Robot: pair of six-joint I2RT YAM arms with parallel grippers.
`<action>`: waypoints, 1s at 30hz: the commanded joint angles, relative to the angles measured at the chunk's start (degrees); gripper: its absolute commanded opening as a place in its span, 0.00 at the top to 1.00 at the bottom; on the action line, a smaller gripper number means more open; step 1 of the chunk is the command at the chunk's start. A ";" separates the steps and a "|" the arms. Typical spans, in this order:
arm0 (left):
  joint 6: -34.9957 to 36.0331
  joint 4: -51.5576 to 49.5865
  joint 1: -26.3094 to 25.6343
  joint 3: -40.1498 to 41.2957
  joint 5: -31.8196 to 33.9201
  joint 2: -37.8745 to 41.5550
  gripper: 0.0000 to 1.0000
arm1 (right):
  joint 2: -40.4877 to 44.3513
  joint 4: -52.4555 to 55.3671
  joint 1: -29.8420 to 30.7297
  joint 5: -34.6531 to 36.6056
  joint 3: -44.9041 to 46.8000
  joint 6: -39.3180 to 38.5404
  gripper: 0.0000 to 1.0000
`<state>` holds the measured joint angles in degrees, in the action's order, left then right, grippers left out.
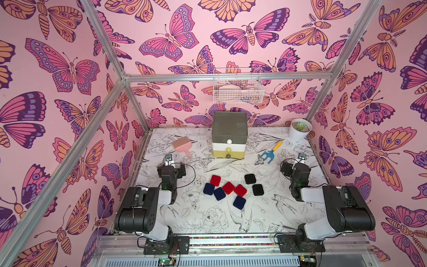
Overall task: Place the brooch boxes into the drawer by color
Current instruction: Open the drawer in the storage box.
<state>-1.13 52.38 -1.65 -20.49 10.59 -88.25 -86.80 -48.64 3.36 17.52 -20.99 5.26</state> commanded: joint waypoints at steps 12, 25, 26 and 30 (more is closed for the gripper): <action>5.18 -23.44 -4.95 -11.26 2.74 8.64 0.00 | 10.46 26.93 -0.02 -3.00 -13.18 -1.83 0.01; -14.03 -40.88 -5.20 -29.65 -20.23 10.40 0.00 | 8.75 50.71 17.39 -10.42 -35.32 11.24 0.02; -14.70 -41.63 -5.16 -30.63 -21.32 10.21 0.00 | 7.69 50.66 19.00 -12.42 -36.74 13.09 0.02; -15.17 -45.87 -5.04 -34.66 -25.26 9.10 0.00 | 1.75 50.58 24.05 -19.09 -43.06 21.24 0.03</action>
<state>-14.02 11.60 -6.79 -52.69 -9.15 -77.97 -81.76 -0.82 24.99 5.02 -60.40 18.44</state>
